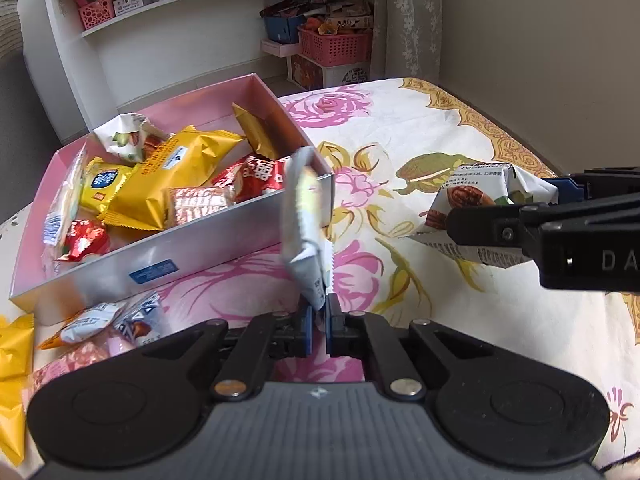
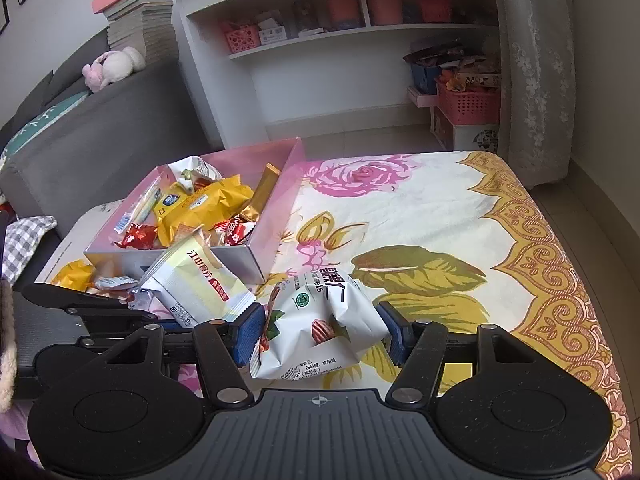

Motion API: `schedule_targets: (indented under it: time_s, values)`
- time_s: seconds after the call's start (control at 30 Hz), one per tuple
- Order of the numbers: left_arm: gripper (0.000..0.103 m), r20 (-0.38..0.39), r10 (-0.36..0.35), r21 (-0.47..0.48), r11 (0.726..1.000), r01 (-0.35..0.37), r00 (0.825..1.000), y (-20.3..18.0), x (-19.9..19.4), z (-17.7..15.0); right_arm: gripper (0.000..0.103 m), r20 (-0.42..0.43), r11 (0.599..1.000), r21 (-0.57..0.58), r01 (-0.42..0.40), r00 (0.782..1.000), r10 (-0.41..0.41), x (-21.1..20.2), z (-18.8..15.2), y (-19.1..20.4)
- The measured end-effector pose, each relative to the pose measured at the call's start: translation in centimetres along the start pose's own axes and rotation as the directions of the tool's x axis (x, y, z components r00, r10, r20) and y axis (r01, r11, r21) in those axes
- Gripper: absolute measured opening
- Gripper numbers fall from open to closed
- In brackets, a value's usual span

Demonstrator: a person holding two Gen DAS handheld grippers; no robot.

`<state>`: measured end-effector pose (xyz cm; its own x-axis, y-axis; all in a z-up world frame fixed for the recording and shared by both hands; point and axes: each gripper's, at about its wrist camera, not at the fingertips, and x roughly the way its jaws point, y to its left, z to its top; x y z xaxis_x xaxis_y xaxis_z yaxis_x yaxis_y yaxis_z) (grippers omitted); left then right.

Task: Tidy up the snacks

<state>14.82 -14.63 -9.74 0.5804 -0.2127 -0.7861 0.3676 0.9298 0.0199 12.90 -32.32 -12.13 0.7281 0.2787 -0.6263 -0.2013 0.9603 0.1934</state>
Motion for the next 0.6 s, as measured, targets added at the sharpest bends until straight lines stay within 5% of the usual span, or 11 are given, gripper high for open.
schedule_targets:
  time_s: [0.43,0.6]
  values:
    - [0.003,0.036,-0.085,-0.08,0.993,0.088,0.996,3.1,-2.6,0.1,0.061,0.029,1.0,-0.003,-0.026,0.999,0.026,0.2,1.3,1.9]
    - [0.026,0.078,-0.072,-0.109,0.991,0.081,0.994,3.2,-2.0,0.2,0.061,0.019,0.999,-0.019,-0.031,0.999,0.032,0.5,1.2,2.6]
